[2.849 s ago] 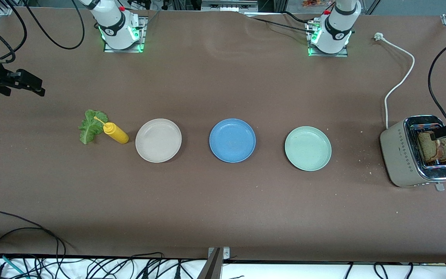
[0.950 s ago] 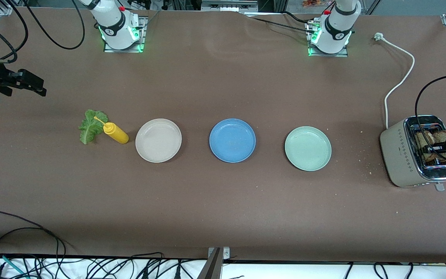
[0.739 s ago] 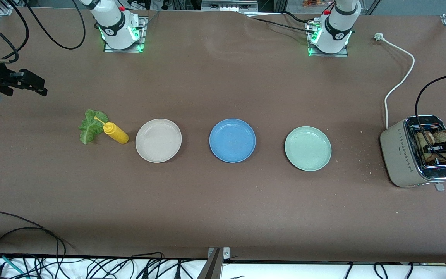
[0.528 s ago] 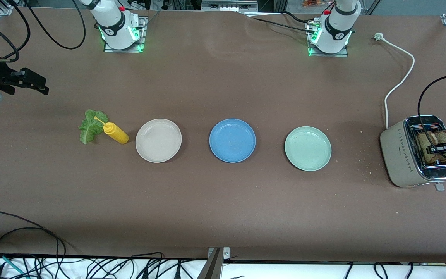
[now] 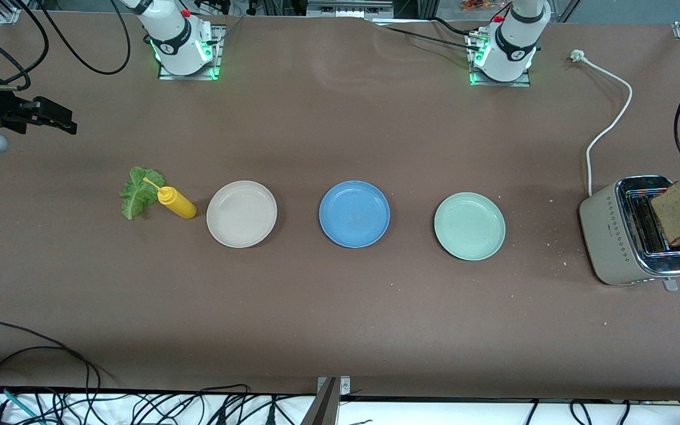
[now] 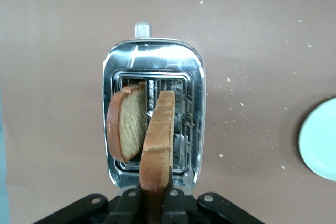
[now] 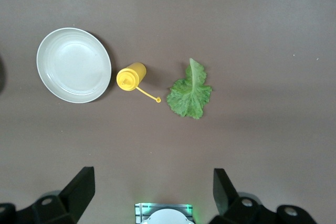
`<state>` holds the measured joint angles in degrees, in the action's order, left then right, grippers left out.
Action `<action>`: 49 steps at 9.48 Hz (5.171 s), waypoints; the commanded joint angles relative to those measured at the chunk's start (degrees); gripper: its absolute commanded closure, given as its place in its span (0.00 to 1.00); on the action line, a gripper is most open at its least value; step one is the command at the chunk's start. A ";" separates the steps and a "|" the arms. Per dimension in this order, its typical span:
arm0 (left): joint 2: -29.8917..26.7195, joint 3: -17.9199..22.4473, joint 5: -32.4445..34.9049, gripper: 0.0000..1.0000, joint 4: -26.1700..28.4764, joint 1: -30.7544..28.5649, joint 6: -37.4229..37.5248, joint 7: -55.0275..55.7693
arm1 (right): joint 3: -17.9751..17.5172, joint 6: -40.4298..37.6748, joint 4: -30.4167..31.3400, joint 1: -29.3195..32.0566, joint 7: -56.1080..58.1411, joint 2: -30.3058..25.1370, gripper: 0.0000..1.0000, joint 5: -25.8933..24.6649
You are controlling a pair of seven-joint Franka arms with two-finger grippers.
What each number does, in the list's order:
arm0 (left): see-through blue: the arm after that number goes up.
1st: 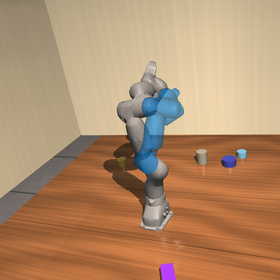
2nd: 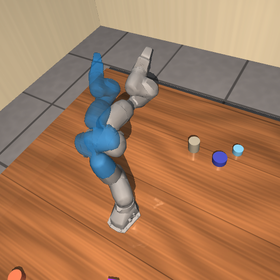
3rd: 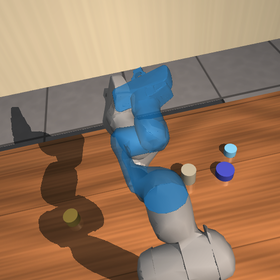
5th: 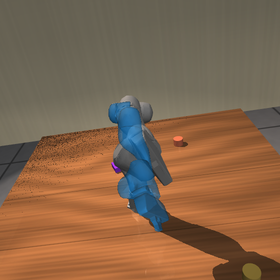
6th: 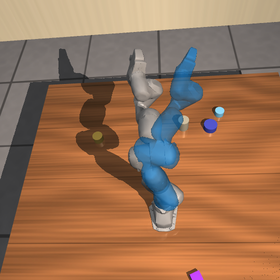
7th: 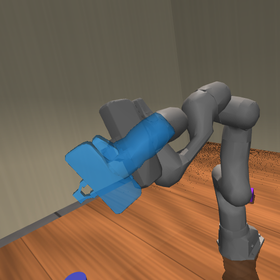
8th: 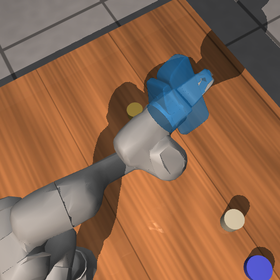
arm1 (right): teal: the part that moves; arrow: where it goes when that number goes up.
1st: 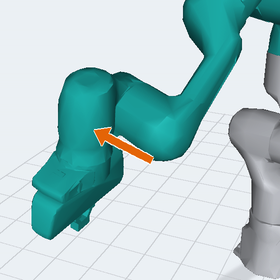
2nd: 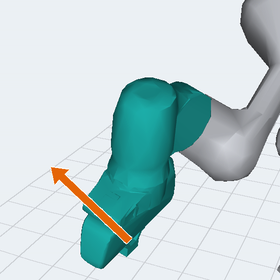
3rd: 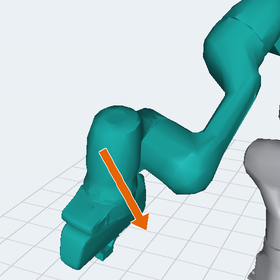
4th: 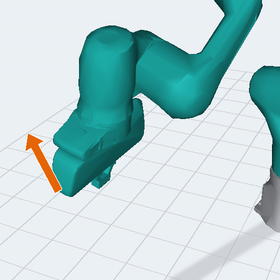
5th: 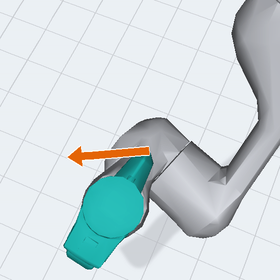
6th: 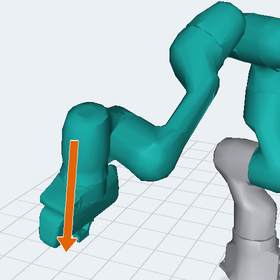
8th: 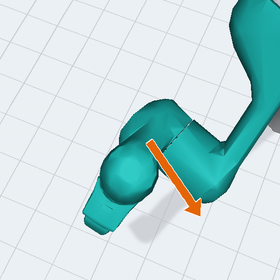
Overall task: Make sandwich in blue plate with both arms
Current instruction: 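Lift the bread slice out of the toaster with the left gripper, then carry the bread slice over the blue plate with the left gripper, then lower the bread onto the blue plate and open the left gripper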
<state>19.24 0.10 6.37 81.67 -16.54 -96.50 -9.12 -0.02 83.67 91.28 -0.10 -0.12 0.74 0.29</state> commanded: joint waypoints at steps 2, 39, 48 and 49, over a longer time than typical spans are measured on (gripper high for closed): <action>-4.47 -3.61 -10.79 1.00 0.50 -0.07 6.30 7.05 | -0.24 -1.40 -1.01 0.19 -0.58 -0.30 0.00 1.03; 17.50 -23.83 -27.99 0.69 19.93 30.87 -59.24 59.66 | -0.50 -6.75 -3.21 -0.08 -0.40 -0.48 0.00 1.03; 16.62 -20.93 -19.42 0.00 20.28 30.96 -49.07 59.75 | -0.77 -7.02 -3.21 -0.25 -0.67 -0.57 0.00 0.06; 16.35 -20.93 -16.50 0.00 20.11 30.87 -46.96 60.10 | -0.68 -6.85 -3.21 -0.34 -0.58 -0.57 0.00 0.06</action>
<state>36.20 -21.54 -16.23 102.93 13.83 -148.03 49.41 -0.76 77.96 89.12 -0.31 -0.13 0.34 0.33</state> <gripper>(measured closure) 0.000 0.000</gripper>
